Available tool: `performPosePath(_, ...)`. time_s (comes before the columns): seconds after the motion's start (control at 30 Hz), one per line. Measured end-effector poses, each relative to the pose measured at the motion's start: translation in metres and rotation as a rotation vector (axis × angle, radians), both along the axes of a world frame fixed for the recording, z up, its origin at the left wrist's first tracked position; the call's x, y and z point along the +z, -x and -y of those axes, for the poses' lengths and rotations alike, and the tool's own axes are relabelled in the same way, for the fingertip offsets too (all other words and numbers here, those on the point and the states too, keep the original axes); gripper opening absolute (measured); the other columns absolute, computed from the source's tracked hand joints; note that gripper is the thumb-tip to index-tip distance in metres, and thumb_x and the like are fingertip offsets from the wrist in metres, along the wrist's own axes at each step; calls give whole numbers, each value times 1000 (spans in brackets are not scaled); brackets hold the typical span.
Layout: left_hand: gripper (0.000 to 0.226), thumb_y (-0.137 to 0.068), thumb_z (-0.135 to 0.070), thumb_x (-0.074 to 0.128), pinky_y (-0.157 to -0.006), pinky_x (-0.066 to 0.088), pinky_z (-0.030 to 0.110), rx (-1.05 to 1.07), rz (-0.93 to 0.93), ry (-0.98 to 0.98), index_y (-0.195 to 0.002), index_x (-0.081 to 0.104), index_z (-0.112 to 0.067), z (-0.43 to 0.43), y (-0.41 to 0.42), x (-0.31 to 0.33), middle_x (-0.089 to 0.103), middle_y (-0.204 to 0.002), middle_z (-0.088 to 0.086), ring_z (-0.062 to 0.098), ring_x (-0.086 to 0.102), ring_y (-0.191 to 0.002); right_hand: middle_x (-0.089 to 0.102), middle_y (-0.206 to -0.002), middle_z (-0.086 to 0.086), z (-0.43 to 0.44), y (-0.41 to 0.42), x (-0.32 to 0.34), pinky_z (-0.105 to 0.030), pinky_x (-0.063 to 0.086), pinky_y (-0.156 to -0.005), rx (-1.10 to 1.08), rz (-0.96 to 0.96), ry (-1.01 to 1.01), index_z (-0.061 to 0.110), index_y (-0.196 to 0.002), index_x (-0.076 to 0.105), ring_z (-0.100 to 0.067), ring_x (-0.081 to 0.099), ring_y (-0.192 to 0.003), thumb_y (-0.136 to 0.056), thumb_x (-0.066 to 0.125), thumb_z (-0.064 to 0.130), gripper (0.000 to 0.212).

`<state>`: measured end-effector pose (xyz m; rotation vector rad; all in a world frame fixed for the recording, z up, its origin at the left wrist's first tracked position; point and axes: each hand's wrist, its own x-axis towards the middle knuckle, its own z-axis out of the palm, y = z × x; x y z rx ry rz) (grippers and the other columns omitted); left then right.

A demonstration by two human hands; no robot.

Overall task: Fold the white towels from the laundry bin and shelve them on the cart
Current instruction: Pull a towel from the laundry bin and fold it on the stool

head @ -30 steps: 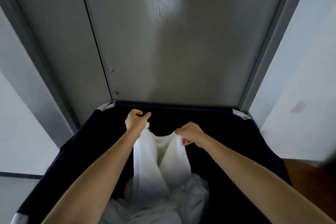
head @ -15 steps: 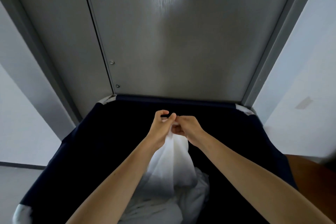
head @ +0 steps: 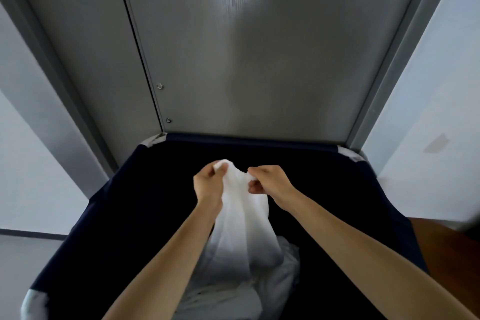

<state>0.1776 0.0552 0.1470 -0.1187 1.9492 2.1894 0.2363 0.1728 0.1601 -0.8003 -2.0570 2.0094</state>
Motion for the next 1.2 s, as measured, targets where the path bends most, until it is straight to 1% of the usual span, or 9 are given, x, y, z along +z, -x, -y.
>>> performPosePath(0.13,10,-89,-15,61,-86,54,40,-39,-112,119,-86,70,-20,0,5,9,70,-86,1,21,66,-88,60,-60,-7,1,-1,8,-22,52,-58,48,4,-68,6,-64,56,-12,59,-51,-88,58,15,26)
performPosePath(0.3,16,-95,-20,52,-71,52,19,-161,-286,223,-95,67,-26,-9,-24,5,68,-85,-10,8,65,-84,65,-64,-3,5,0,14,-22,54,-62,106,-16,-50,7,-73,67,-13,65,-59,-88,59,15,19)
performPosePath(0.4,13,-96,-24,52,-74,52,18,-230,-359,233,-99,65,-27,-6,-28,1,68,-89,-12,4,65,-85,67,-71,-7,2,-2,13,-26,56,-67,97,-9,-16,1,-84,71,-17,67,-67,-84,63,18,19)
performPosePath(0.53,25,-84,-20,69,-76,54,20,-303,-335,192,-105,62,-29,-2,-37,-9,69,-91,-11,3,67,-87,66,-73,-7,0,-5,14,-31,58,-73,109,56,-38,5,-90,70,-18,66,-70,-90,53,25,26)
performPosePath(0.63,36,-76,-20,77,-76,55,20,-322,-307,125,-107,62,-29,-1,-37,-13,70,-94,-8,3,67,-86,64,-79,2,0,-9,14,-24,53,-70,158,72,-89,17,-83,67,-8,61,-75,-93,50,32,25)
performPosePath(0.77,28,-79,-18,74,-65,49,8,-228,-319,210,-106,66,-24,-3,-35,-13,67,-86,-12,-8,62,-75,57,-83,12,-5,-12,16,-20,43,-73,304,123,-204,24,-88,64,-4,53,-83,-95,45,37,25)
performPosePath(0.87,27,-85,-15,68,-66,52,13,-241,-313,240,-111,64,-23,-4,-29,-12,68,-89,-8,0,65,-79,51,-79,-5,-6,-12,12,-26,41,-73,390,101,-286,19,-80,62,-19,50,-79,-92,50,30,20)
performPosePath(1.0,21,-89,-13,62,-58,51,18,-267,-335,304,-105,60,-28,-7,-27,-15,67,-86,-1,12,63,-73,64,-94,3,-17,-14,17,-27,51,-82,339,-33,-186,26,-101,54,-12,61,-87,-90,51,6,23)
performPosePath(1.2,37,-90,2,49,-64,46,13,-283,-395,249,-90,56,-34,-7,-23,-4,60,-91,-13,5,57,-78,56,-97,16,-31,-18,2,-19,42,-87,436,19,-527,29,-94,56,-5,54,-99,-80,61,2,31)
